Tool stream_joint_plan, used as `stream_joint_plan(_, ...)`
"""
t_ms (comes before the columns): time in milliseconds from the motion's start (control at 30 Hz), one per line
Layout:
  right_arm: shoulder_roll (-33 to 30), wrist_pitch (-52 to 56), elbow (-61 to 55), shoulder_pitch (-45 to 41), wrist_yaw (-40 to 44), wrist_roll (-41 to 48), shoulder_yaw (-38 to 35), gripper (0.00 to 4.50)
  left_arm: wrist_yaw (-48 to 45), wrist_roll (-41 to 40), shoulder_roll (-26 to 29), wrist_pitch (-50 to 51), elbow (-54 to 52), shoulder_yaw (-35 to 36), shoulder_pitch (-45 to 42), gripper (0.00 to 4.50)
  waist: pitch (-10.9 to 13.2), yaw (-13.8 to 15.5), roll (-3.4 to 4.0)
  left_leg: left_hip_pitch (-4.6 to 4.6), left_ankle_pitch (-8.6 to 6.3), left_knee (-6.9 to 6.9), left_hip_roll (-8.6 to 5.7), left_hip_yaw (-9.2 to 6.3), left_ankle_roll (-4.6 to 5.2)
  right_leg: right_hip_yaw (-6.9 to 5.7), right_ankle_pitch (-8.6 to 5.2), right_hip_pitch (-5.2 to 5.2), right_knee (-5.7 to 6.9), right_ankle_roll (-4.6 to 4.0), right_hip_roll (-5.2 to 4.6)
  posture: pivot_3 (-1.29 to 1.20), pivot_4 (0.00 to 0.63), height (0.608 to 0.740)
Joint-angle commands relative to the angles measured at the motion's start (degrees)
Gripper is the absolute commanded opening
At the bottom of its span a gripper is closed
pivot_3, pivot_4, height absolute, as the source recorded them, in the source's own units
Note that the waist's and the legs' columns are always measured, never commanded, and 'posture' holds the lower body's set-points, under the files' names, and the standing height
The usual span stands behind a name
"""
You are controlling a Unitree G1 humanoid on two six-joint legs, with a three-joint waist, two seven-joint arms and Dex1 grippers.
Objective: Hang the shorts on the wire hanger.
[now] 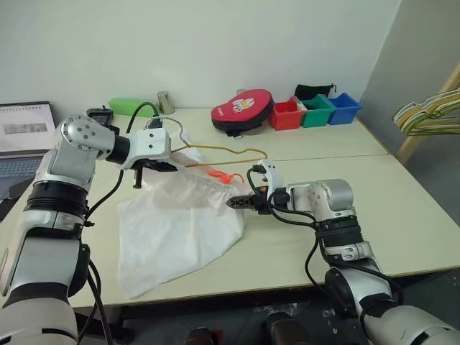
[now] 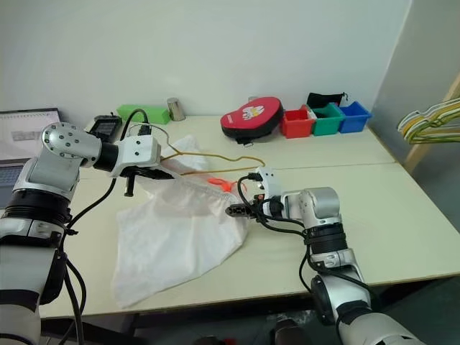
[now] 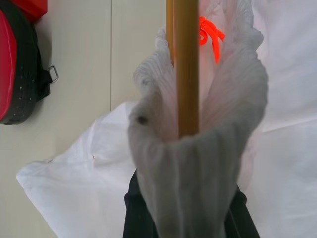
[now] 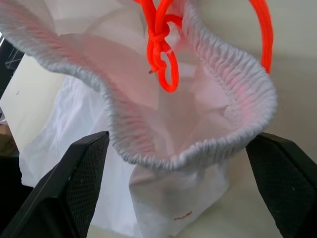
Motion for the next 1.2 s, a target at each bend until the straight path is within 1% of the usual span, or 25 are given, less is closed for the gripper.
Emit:
stream_joint_plan(33,0.19,-1.23,-0.54,-1.32,-0.86,2.26,-1.71,4.29,0.64,-0.92,0.57,-0.48,-1.59,1.25,-1.03,0.0,0.0,0.07,0.0,-0.01,0.0,0.0,0.0,0.0,0.0,0.0,0.0,0.0,-0.01,0.0,-0.04,-0.01,0.018,0.74)
stream_joint_plan(67,0.15,-1.19,-0.7,-1.19,-0.88,2.5,-1.66,4.07,0.68,-0.9,0.61,-0.47,-1.65,1.25,-0.96,0.0,0.0,0.05,0.0,-0.02,0.0,0.0,0.0,0.01,0.0,0.01,0.0,0.0,-0.02,0.0,-0.07,-0.01,0.015,0.74)
stream_joint_plan(100,0.07,-1.15,-0.85,-1.08,-0.92,2.7,-1.56,3.95,0.7,-0.89,0.64,-0.46,-1.71,1.26,-0.91,0.0,0.0,0.03,0.0,-0.02,0.0,0.0,-0.01,0.03,0.0,0.03,0.0,0.0,-0.03,0.0,-0.08,-0.01,0.015,0.74)
stream_joint_plan(233,-0.79,-1.61,-1.48,-0.57,-1.27,3.19,-0.43,3.01,1.06,-0.74,0.67,-0.69,-1.41,1.29,-1.05,0.0,0.0,0.0,0.0,-0.02,0.0,0.0,-0.01,0.04,0.0,0.04,-0.01,0.0,-0.04,0.01,-0.09,-0.01,0.015,0.74)
stream_joint_plan(267,-0.95,-1.7,-1.49,-0.54,-1.3,3.32,-0.29,2.86,1.09,-0.75,0.67,-0.67,-1.42,1.3,-1.05,0.0,0.0,0.01,0.0,-0.02,0.0,0.0,-0.01,0.04,0.0,0.03,-0.01,0.0,-0.04,0.01,-0.08,-0.01,0.015,0.74)
stream_joint_plan(300,-1.33,-1.76,-2.08,-0.25,-0.97,3.5,0.15,2.57,1.14,-0.79,0.71,-0.64,-1.51,1.34,-0.94,0.0,0.0,0.01,0.0,-0.02,0.0,0.0,-0.01,0.03,0.0,0.02,-0.01,0.0,-0.04,0.02,-0.07,-0.01,0.011,0.74)
stream_joint_plan(400,-2.16,-1.46,-3.81,0.52,-0.33,4.12,0.97,1.91,1.26,-0.84,0.85,-0.58,-1.53,1.41,-0.8,0.0,0.0,0.01,0.0,-0.02,0.0,-0.01,-0.01,0.03,0.0,0.01,-0.02,0.0,-0.04,0.04,-0.06,-0.01,0.011,0.74)
stream_joint_plan(433,-2.38,-1.57,-4.25,0.73,-0.23,4.28,1.22,1.63,1.3,-0.83,0.9,-0.58,-1.49,1.41,-0.8,0.0,0.0,0.01,0.0,-0.02,0.0,-0.01,-0.01,0.03,0.0,0.02,-0.02,0.0,-0.04,0.04,-0.06,-0.01,0.011,0.74)
stream_joint_plan(567,-3.26,-1.82,-6.15,1.77,0.25,4.93,2.73,0.86,1.51,-0.84,1.03,-0.61,-1.5,1.45,-0.72,0.0,0.0,0.01,0.0,-0.02,0.0,-0.01,-0.01,0.04,0.0,0.02,-0.04,0.0,-0.05,0.06,-0.06,-0.01,0.006,0.74)
stream_joint_plan(667,-3.93,-1.98,-7.91,2.45,0.35,5.64,3.78,0.03,1.71,-0.89,1.09,-0.6,-1.53,1.5,-0.7,0.0,0.0,0.02,0.0,-0.03,0.0,-0.01,0.0,0.03,0.0,0.02,-0.04,0.0,-0.05,0.06,-0.06,-0.01,0.002,0.74)
stream_joint_plan(800,-6.69,-3.7,-11.19,3.17,2.0,5.3,7.6,0.01,1.61,-1.11,1.4,-0.6,-1.81,1.7,-0.27,0.0,0.0,0.02,0.0,-0.04,0.0,-0.01,0.0,0.04,0.0,0.03,-0.05,0.0,-0.06,0.08,-0.07,-0.01,0.0,0.74)
stream_joint_plan(867,-11.69,-8.07,-14.25,4.18,4.83,2.26,14.77,0.01,0.71,-1.62,2.01,-0.26,-2.83,1.84,0.89,0.0,0.0,0.01,0.0,-0.04,0.0,-0.01,0.0,0.04,0.0,0.03,-0.08,0.0,-0.08,0.12,-0.07,-0.02,0.0,0.74)
stream_joint_plan(933,-14.45,-10.96,-15.66,4.51,5.47,0.84,17.71,0.01,-1.13,-2.22,3.18,0.54,-4.66,1.67,2.69,0.0,-0.01,0.0,0.0,-0.05,0.0,-0.03,0.01,0.05,0.0,0.03,-0.15,0.0,-0.16,0.25,-0.08,-0.02,0.0,0.74)
stream_joint_plan(1067,-17.74,-13.39,-16.88,3.87,6.96,0.37,19.08,0.01,-4.9,-2.48,5.92,2.19,-7.62,0.97,5.69,0.0,0.0,-0.09,0.0,-0.08,0.0,-0.05,0.01,0.06,0.0,0.03,-0.14,-0.01,-0.17,0.22,-0.08,-0.02,0.0,0.74)
stream_joint_plan(1200,-21.11,-14.29,-18.91,3.14,9.33,0.37,20.35,0.01,-4.63,-0.98,6.98,0.44,-7.36,0.52,6.6,0.0,-0.01,0.04,0.0,-0.07,0.0,-0.05,0.02,0.05,0.0,0.02,-0.15,-0.01,-0.17,0.23,-0.06,-0.03,0.0,0.74)
